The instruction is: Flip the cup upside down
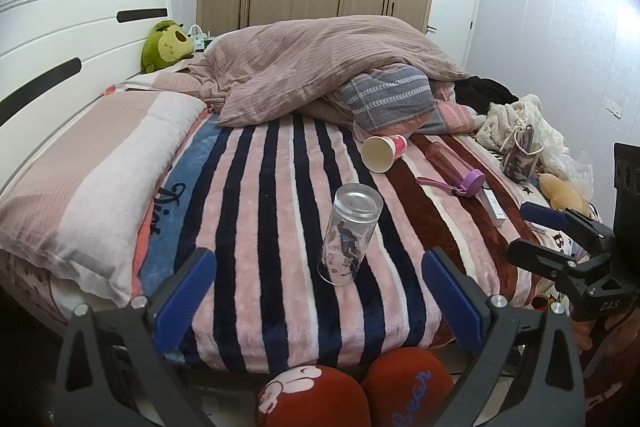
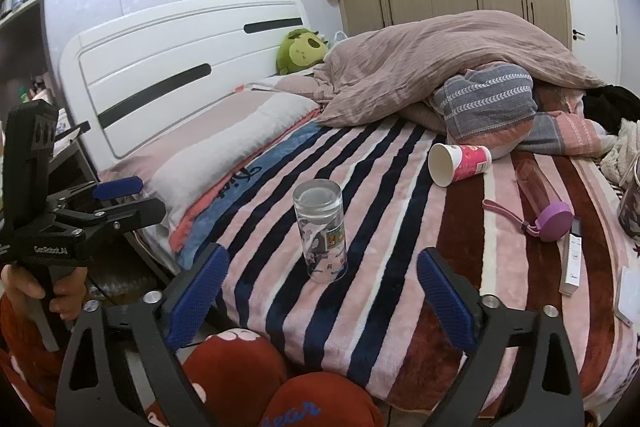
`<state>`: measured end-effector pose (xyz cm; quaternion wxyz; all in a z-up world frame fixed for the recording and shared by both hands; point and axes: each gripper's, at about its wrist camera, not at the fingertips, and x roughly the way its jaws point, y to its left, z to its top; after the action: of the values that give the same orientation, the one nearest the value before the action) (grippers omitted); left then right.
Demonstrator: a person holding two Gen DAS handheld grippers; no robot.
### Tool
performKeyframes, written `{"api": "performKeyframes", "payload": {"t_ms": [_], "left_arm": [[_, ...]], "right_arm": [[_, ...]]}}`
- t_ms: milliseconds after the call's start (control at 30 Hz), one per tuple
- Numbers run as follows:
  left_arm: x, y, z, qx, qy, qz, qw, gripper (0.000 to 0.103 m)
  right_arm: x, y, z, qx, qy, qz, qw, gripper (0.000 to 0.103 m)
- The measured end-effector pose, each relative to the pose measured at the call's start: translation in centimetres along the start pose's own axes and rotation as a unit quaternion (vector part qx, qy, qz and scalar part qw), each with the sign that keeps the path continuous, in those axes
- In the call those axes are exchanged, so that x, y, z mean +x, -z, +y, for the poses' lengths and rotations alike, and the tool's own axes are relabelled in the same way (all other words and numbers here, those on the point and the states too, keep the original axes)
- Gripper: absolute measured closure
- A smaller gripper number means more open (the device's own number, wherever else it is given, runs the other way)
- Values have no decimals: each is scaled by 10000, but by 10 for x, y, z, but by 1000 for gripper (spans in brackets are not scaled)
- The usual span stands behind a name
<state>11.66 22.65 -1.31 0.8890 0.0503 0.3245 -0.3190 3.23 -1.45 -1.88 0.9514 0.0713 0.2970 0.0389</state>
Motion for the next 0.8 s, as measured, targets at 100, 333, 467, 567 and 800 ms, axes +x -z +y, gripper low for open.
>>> {"api": "performKeyframes", "payload": {"t_ms": [100, 333, 467, 567, 800], "left_arm": [[-1, 0, 0, 0, -2, -4, 10000, 1], [-2, 0, 0, 3, -1, -1, 10000, 1], [-2, 0, 0, 0, -6, -4, 10000, 1], [-2, 0, 0, 6, -8, -2, 10000, 1], [-2, 0, 0, 5, -8, -1, 10000, 1]], "right_arm": [[-1, 0, 0, -7, 5, -10, 10000, 6], [-4, 0, -1, -53, -8, -30, 10000, 4], [-5, 1, 0, -54, -10, -41, 10000, 4], [-5, 1, 0, -55, -10, -41, 10000, 4], [-6, 1, 0, -59, -11, -38, 10000, 4]]}}
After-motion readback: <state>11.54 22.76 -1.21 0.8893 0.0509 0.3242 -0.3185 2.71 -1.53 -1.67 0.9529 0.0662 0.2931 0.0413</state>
